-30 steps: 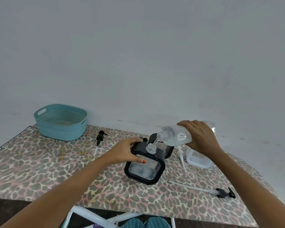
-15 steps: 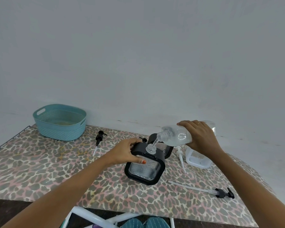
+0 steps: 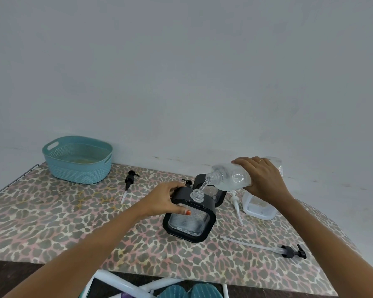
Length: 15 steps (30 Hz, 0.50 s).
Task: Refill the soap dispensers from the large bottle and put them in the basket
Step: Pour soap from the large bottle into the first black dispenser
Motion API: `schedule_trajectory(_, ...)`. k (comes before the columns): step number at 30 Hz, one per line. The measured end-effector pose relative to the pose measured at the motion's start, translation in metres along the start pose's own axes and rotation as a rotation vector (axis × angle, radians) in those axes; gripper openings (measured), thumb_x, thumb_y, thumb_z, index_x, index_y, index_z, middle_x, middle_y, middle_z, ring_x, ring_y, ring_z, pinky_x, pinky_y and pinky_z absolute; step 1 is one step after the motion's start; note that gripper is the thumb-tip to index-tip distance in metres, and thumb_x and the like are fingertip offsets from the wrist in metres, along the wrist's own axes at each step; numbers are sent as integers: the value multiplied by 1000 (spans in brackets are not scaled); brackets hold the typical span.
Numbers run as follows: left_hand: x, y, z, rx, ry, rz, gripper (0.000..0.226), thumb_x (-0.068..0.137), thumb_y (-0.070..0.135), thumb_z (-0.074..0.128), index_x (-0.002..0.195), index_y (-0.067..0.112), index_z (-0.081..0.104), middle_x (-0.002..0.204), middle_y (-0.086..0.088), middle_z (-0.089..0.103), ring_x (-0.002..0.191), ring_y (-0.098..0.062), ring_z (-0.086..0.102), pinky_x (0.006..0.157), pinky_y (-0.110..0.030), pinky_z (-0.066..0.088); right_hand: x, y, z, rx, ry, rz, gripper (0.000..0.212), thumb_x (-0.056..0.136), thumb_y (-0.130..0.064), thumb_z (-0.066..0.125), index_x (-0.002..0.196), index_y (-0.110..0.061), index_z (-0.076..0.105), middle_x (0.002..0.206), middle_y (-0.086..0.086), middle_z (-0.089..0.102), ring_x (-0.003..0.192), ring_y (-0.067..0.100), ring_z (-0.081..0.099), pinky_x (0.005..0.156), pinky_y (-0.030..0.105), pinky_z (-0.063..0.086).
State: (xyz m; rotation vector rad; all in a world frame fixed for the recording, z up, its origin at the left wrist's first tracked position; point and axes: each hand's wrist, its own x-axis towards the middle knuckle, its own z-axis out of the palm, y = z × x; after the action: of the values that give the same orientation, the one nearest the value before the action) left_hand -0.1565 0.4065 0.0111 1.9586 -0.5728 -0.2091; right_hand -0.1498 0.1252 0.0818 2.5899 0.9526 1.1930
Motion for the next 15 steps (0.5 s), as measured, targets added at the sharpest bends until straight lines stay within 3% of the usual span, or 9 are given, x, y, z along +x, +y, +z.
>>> schedule_trajectory(3, -1, 0, 1, 3, 8, 1, 56, 44, 50, 78, 94, 36, 56, 103, 8, 66, 101, -5, 61, 94, -18, 44, 0, 1, -1, -4, -1, 5, 66, 47, -12, 88, 104, -16, 54, 96, 3, 70, 70, 27, 65, 63, 32, 50)
schedule_trajectory(15, 0, -2, 2, -2, 17, 3, 59, 44, 52, 78, 96, 33, 57, 105, 4, 66, 103, -9, 62, 96, -22, 45, 0, 0, -3, -10, -9, 1, 67, 46, -13, 88, 104, -16, 54, 96, 2, 71, 70, 27, 65, 63, 32, 50)
